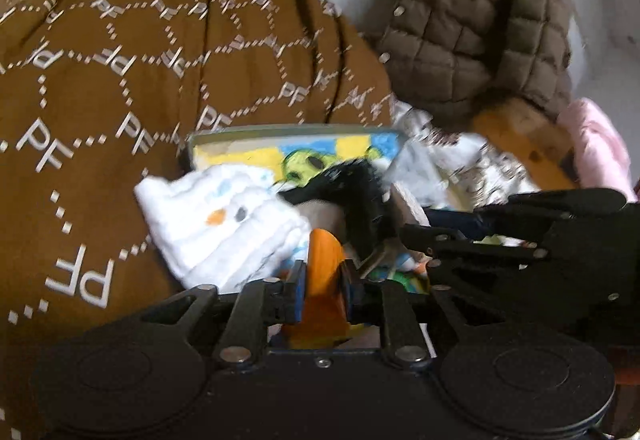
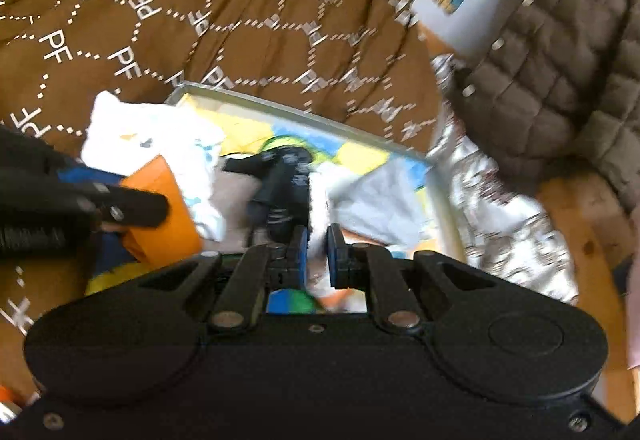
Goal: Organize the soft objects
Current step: 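Carry both items over the tray, lower them in and open both tools, then withdraw both tools from the tray back over the pile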
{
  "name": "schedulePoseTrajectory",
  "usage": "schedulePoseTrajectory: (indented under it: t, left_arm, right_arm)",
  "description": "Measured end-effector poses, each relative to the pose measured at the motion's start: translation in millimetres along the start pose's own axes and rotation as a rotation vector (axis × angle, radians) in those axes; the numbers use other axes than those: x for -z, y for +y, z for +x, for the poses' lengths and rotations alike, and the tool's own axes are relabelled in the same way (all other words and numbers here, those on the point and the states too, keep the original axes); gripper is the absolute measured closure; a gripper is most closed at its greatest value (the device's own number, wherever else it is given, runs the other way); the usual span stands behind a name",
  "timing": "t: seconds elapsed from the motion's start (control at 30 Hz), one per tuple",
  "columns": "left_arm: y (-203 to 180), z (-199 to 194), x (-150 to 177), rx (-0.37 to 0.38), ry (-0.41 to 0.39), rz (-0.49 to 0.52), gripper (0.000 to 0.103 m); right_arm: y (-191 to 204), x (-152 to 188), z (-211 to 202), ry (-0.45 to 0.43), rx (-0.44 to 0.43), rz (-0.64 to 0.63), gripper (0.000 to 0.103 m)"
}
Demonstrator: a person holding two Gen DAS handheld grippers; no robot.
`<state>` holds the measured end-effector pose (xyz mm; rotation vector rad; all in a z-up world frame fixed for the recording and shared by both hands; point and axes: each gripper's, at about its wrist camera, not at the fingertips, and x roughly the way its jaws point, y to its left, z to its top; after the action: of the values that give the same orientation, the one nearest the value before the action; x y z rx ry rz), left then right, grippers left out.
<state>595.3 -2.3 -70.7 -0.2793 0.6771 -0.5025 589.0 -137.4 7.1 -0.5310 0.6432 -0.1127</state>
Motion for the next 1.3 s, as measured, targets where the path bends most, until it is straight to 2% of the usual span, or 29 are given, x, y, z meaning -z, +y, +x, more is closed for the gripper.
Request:
schedulePoseTrajectory:
  t: [0.13,0.2,0.27,0.37,0.5,0.6,0.77,0.83,0.9,1.13,1.3]
  left_arm:
    - [4,1,1,-0.049,0.011,-0.001,0.071]
    - [5,-3,-1,-0.06,0.004,-0.005,0.064]
    - [5,-8,-2,-0.074,-0.004,-0.007,0.05]
    - [5,-14,-3,-0.085,-0.011,-0.013,0.042]
    - [2,-21,-6,-0.11,-0.01,-0.038,0.037]
    - [-3,-32,-10,-0.117,-0.021,-0.075,0.034]
    - [-27,-61,-18,-0.158,-0.075,-0.025,0.02]
    - [-37,-72,-18,-0.182,-0.097,-0.001,0.019]
    - [-46,-83,-19,-0.193,-0.102,0.007,0.019]
    - [-82,-128,-14,-0.189,-0.139,0.007,0.019]
    - [-114,-171,-9,-0.197,-0.186,0.05,0.015]
  right_arm:
    - [15,-12,15,0.032,-0.062,0.019,0.091]
    - [22,-18,17,0.048,-0.091,0.042,0.091]
    - [26,-23,18,0.048,-0.104,0.05,0.09]
    - [15,-23,12,0.052,-0.127,0.101,0.082]
    - [-4,-19,3,0.058,-0.175,0.209,0.063]
    - [-16,-15,-5,0.047,-0.168,0.248,0.05]
    - [-48,-9,-46,-0.016,-0.154,0.31,0.029]
    - [-60,-7,-67,-0.05,-0.143,0.336,0.018]
    - [-74,-5,-85,-0.079,-0.13,0.351,0.013]
    - [-108,13,-152,-0.149,-0.112,0.389,0.001]
    - [-125,31,-203,-0.216,-0.115,0.429,0.001]
